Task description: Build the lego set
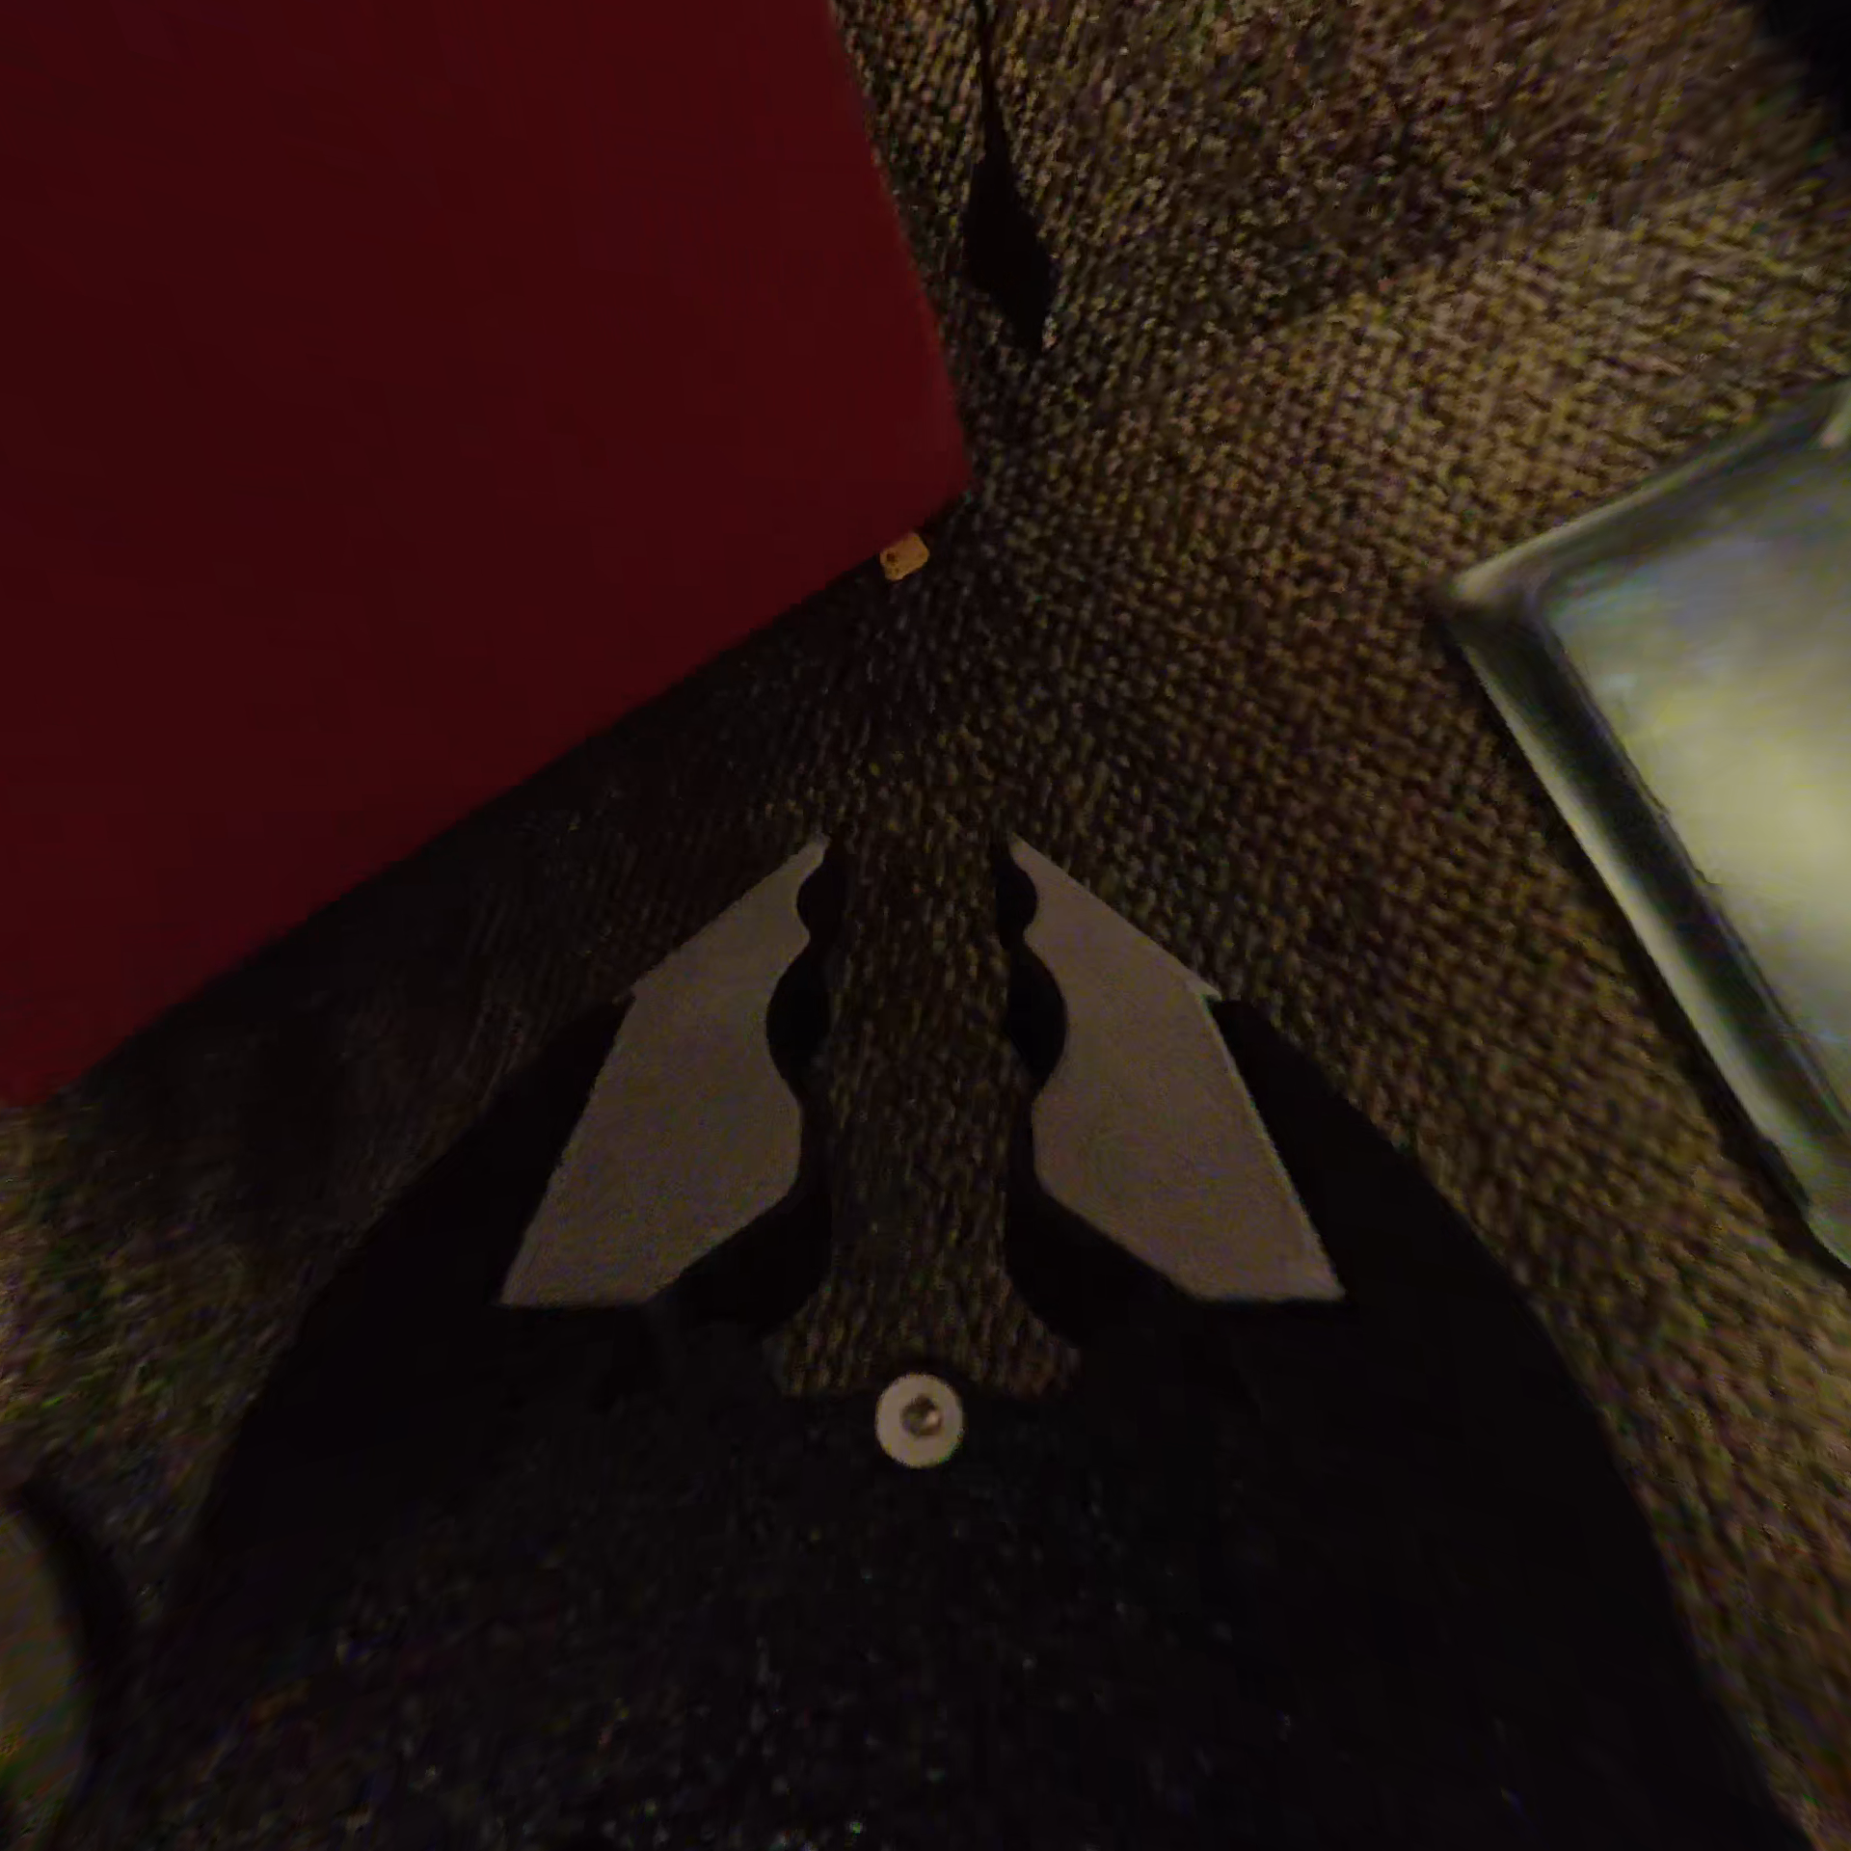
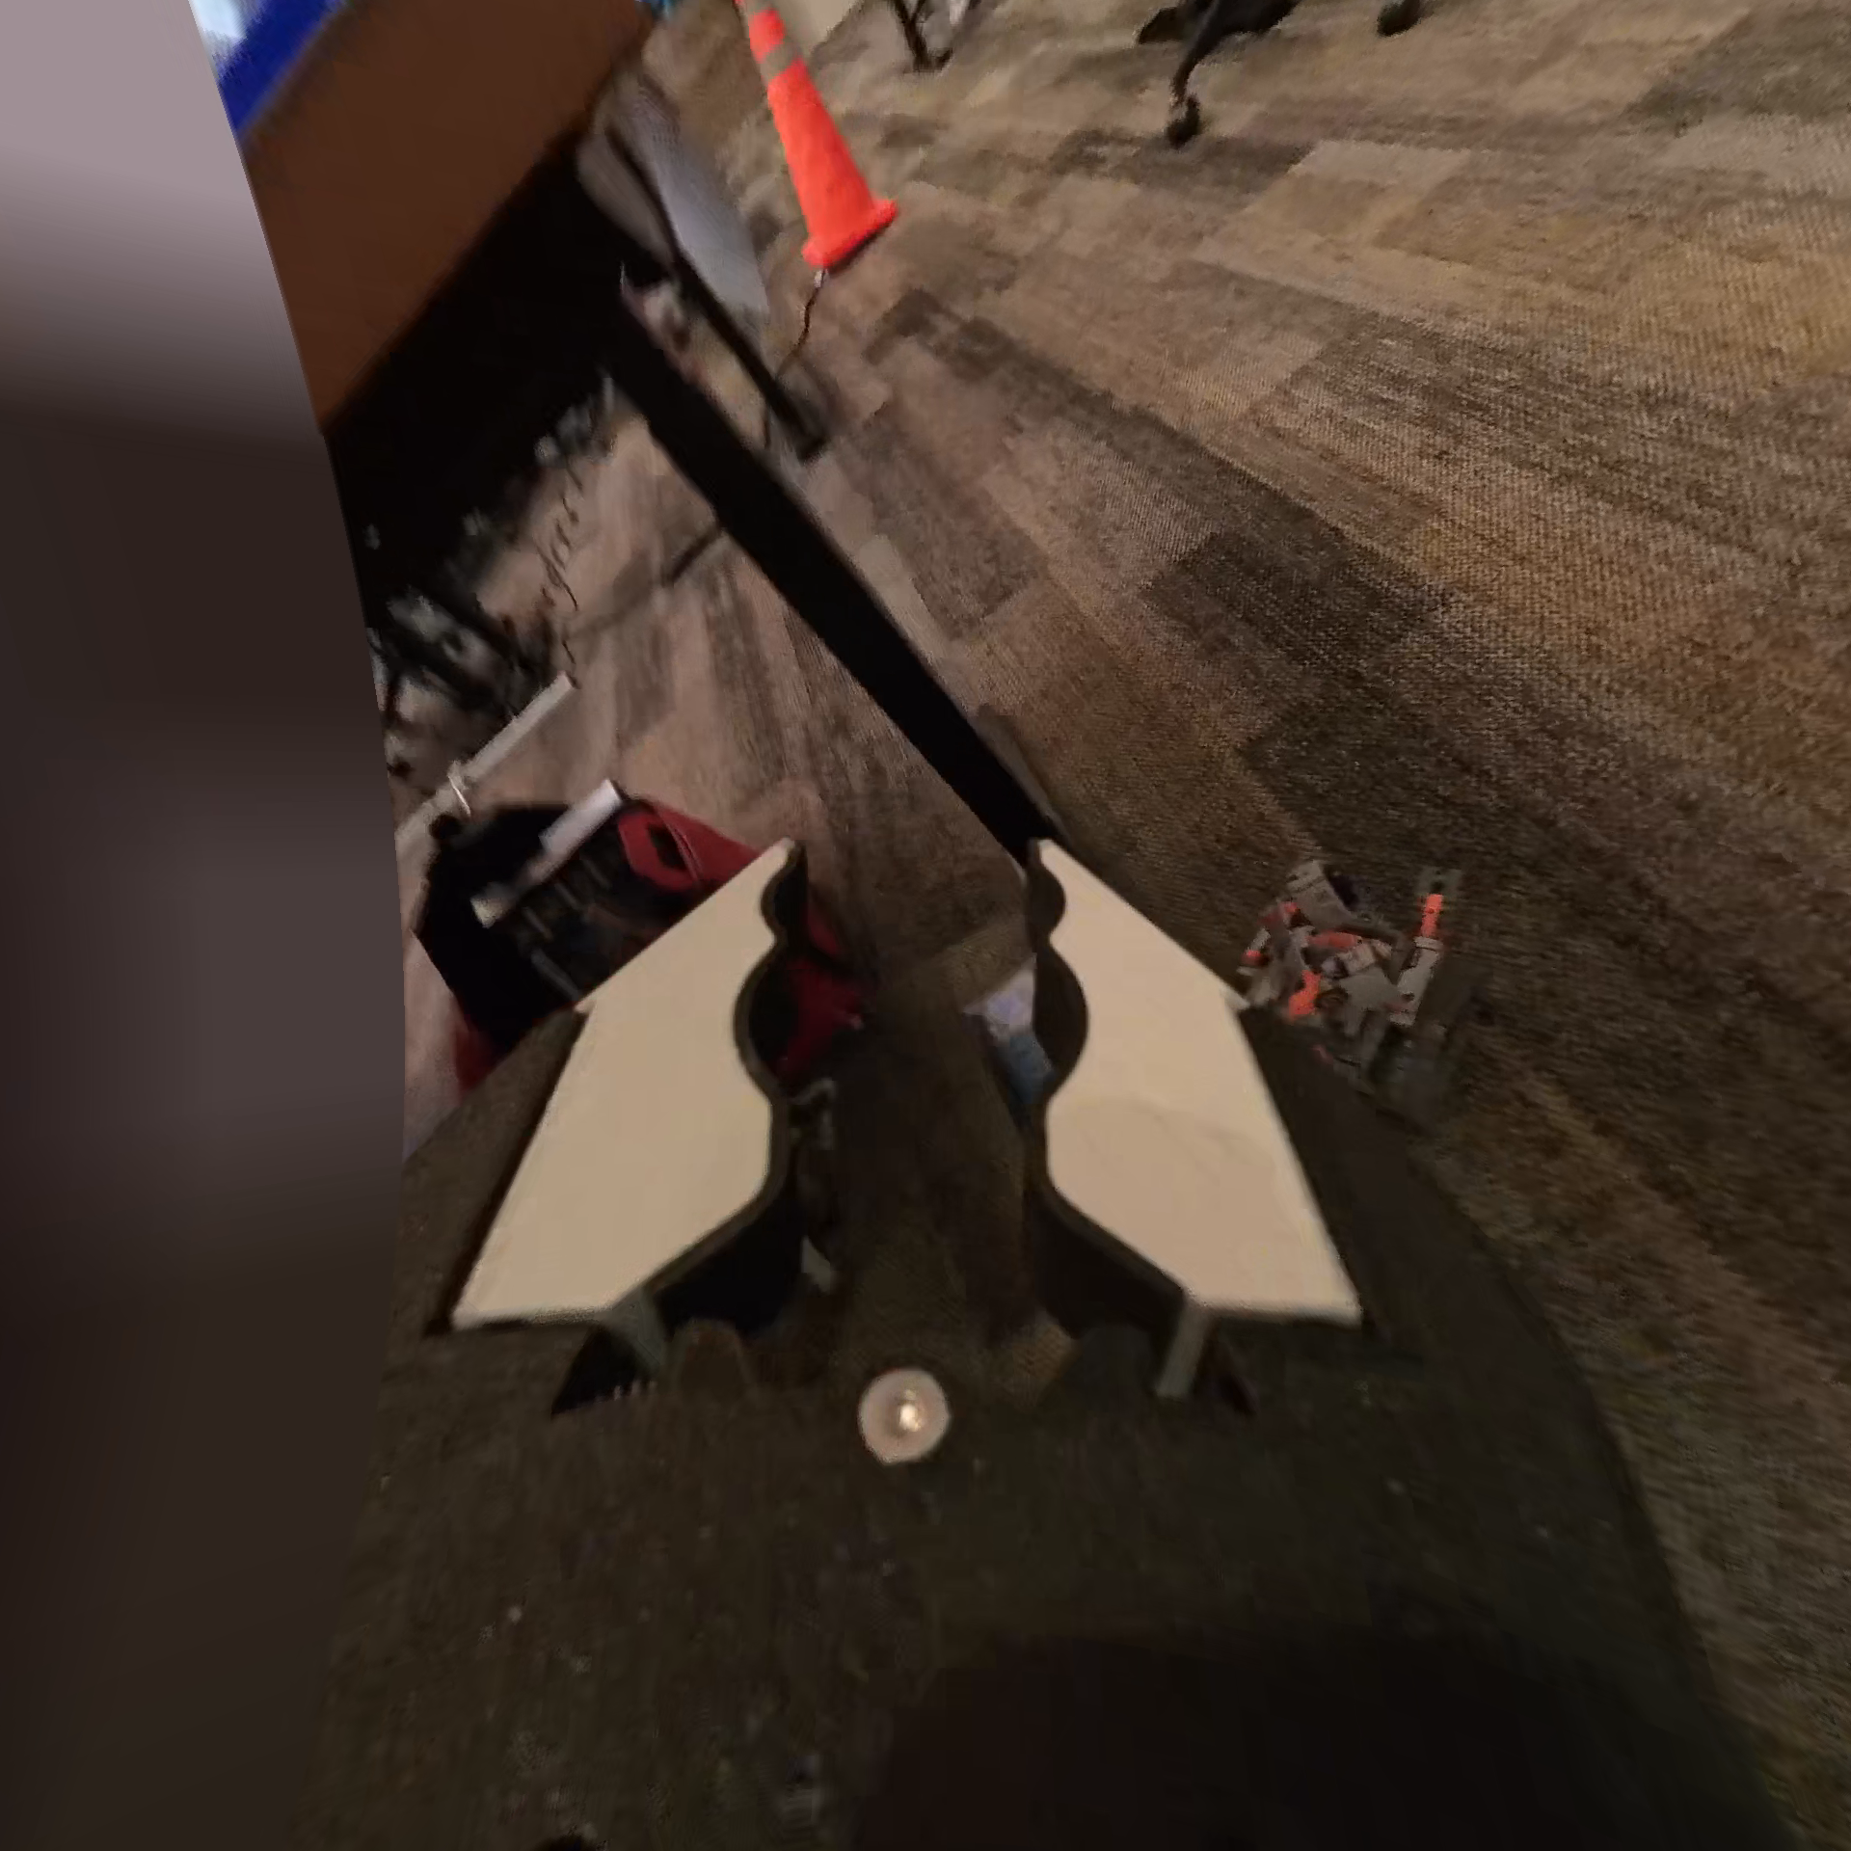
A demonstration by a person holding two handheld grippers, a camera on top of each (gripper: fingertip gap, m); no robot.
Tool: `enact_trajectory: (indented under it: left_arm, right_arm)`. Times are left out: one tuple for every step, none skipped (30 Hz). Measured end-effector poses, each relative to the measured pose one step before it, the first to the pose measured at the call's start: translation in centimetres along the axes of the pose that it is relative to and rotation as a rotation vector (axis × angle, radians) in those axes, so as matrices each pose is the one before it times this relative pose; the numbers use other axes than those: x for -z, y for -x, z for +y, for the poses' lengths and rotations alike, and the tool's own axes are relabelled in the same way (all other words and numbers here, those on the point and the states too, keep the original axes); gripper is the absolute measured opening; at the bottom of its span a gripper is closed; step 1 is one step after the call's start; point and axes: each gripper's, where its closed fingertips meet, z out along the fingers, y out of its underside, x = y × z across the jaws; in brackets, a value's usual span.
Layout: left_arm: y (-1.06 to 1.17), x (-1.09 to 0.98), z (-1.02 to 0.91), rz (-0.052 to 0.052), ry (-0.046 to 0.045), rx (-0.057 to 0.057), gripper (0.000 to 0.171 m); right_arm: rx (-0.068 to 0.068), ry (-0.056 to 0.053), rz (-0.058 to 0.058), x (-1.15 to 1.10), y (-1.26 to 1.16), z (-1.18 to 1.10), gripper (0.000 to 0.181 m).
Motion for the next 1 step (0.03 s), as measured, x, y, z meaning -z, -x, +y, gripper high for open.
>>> enact_trajectory:
  left_arm:
    - [-0.181, -1.389, -0.06, 0.0035, 0.0011, 0.0183, 0.029]
  right_arm:
    - [-0.059, -0.0391, 0.0023, 0.307, -0.715, -0.862, 0.042]
